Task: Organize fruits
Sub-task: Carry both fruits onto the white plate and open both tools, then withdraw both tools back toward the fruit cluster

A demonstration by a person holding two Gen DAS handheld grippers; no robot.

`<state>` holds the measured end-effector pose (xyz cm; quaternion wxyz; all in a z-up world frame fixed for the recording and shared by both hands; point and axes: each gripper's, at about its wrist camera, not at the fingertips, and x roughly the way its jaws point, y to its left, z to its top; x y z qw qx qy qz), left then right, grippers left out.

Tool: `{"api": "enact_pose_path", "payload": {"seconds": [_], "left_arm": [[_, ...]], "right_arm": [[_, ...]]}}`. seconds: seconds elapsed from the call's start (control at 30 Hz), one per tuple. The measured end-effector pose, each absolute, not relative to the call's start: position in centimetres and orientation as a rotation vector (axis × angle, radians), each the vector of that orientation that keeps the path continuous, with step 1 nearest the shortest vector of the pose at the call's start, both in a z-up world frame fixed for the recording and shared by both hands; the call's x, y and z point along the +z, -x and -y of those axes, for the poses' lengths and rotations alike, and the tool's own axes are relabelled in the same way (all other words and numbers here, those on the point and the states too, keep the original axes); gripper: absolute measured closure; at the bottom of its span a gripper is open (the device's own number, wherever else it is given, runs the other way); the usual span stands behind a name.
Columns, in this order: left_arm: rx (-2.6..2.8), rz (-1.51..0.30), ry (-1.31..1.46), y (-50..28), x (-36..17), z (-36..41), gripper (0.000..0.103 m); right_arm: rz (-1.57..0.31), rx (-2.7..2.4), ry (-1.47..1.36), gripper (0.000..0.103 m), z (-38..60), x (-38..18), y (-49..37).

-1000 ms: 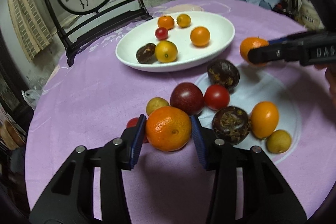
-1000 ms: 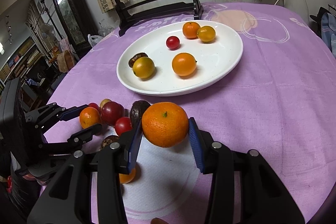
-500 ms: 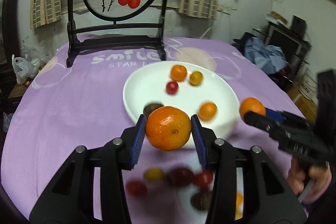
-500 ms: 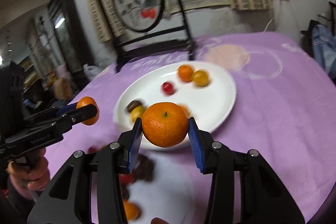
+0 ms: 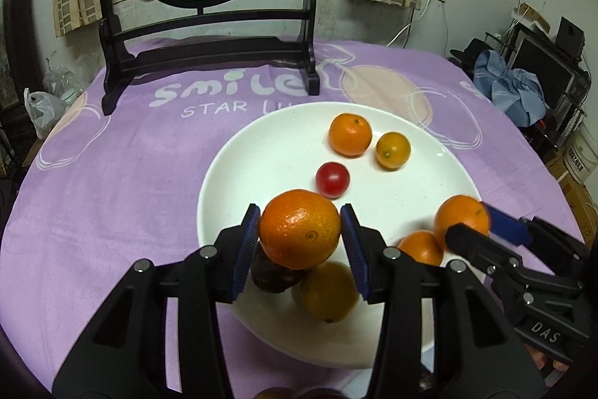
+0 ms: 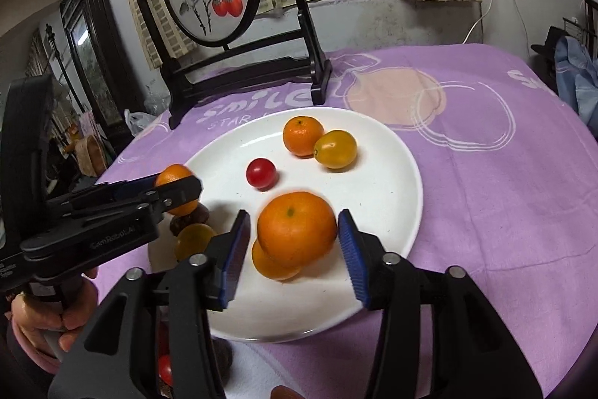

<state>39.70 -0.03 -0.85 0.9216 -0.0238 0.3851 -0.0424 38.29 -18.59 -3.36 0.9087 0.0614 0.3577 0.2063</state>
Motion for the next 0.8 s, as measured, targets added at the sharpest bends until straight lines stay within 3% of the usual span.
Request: {"api": "enact_pose_path", "payload": {"seconds": [0.03,0.07,0.1,0.43,0.8], "left_arm": [[-0.075,-0.772,0.044,-39.2,-0.4,-0.1,0.030],[-0.056,-0.747,0.040,-38.8,0.0,-0.2,0.018],[-0.036,-0.719,0.036,-38.3,0.6,-0.3,0.016],[-0.045,-0.652,0.026,-32.5,2.5,-1.3,0.005],[0.068,-0.662,0.078,-27.2,0.6,-6.5,0.004]], "right_arm": [[-0.735,0.424,-0.125,0.034,18.6,-3.2,-38.1],[-0.728,0.429,-0.130,0.034,18.7,-2.9,-37.8],[-0.726,0.433,-0.130,0.034,18.7,-2.7,-37.7],[-0.680,0.443,-0.034,0.034,17.3,-1.1,-33.8],[-0.684,0.549,-0.002,0.034,18.2,-1.3,-28.6]]}}
